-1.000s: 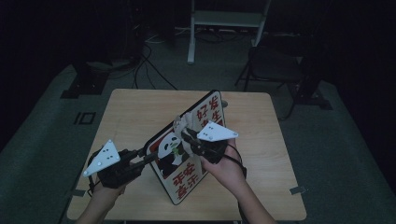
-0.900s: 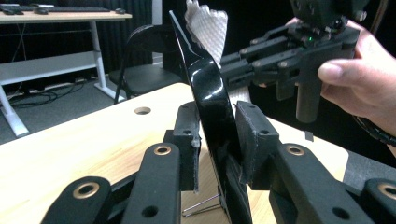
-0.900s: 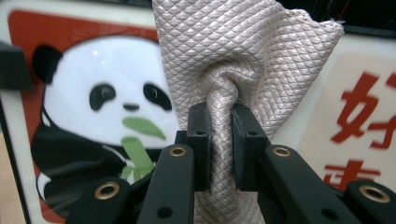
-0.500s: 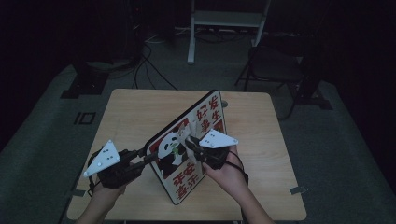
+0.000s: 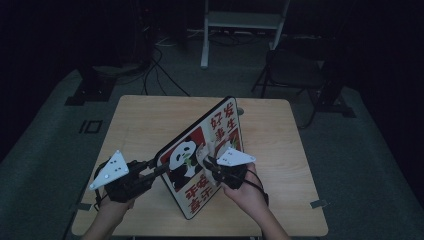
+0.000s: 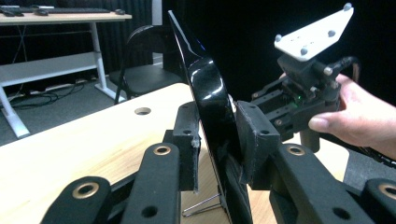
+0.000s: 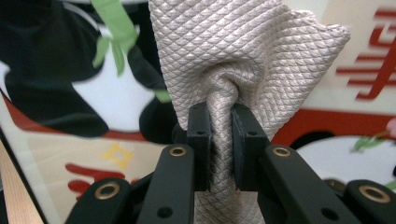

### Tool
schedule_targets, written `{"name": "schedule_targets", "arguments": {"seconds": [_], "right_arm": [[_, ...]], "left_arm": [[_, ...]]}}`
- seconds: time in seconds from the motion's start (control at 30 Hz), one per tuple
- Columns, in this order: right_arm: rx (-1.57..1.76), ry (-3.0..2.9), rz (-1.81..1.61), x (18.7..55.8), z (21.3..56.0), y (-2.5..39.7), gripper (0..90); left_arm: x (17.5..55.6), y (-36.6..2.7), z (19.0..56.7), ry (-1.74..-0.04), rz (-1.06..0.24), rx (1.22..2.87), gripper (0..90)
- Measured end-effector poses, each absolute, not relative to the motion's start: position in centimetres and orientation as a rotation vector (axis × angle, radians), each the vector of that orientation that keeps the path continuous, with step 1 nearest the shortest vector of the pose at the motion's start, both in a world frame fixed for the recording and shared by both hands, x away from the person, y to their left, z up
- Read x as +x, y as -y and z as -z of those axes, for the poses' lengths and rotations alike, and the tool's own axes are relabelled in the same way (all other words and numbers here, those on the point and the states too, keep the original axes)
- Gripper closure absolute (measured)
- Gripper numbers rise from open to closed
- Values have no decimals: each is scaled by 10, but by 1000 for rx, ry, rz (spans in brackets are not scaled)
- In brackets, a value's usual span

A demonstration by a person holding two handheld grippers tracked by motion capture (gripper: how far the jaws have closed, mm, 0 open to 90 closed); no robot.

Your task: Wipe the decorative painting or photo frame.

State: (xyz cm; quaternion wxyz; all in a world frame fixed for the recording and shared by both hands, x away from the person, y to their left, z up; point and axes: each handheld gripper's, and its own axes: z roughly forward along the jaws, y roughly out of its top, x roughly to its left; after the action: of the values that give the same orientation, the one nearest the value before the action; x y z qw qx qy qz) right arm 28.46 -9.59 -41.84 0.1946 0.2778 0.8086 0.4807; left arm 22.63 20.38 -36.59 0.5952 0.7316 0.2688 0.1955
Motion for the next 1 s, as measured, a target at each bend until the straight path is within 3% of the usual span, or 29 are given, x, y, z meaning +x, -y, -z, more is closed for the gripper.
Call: {"name": "schedule_targets", "arguments": {"seconds": [1.0], "right_arm": [[905, -2425, -1178, 279, 485, 111, 796]], "left_arm": [[226, -203, 365, -622, -447, 1698, 720]]}}
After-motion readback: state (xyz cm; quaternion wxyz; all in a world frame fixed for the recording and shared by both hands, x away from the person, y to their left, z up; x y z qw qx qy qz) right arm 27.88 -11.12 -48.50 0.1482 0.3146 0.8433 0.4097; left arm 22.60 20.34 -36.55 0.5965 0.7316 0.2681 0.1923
